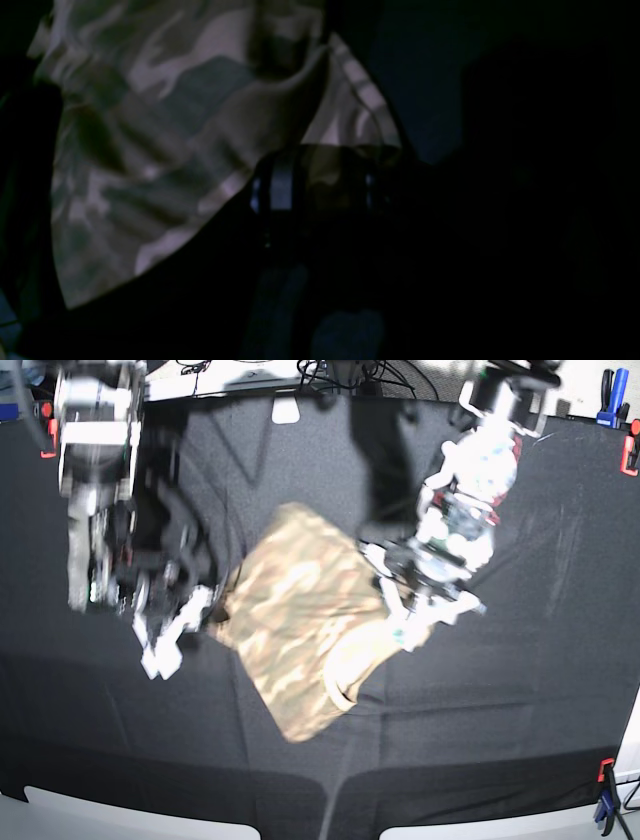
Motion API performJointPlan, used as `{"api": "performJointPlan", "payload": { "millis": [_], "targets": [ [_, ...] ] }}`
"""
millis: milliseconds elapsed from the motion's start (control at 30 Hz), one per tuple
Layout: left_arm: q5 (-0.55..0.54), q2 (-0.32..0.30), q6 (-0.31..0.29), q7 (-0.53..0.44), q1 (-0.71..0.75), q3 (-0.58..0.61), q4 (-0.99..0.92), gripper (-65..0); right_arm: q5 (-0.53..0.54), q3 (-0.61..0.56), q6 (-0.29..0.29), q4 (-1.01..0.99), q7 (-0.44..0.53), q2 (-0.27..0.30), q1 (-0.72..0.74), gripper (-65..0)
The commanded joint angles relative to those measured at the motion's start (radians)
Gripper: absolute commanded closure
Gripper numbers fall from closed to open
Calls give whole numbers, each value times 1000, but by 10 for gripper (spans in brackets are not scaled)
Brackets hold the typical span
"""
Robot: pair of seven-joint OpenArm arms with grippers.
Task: Layout the t-shirt on the table in an organized manner, then fold the t-shirt properly
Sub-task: 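Adjust the folded bundle with both grippers and release it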
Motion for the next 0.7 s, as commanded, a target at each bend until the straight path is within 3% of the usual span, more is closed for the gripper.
{"api": "performJointPlan", "payload": {
  "millis": [0, 400, 667],
  "targets": [
    [14, -8, 16, -6, -22, -6, 15, -284, 2, -3, 9, 35, -32, -6, -14, -162],
    [14, -35, 14, -13, -26, -5, 18, -284, -7, -3, 9, 317, -60, -183, -244, -162],
    [50, -55, 15, -4, -52, -5, 18, -284, -17, -1, 9, 445, -89, -184, -327, -162]
  ]
}}
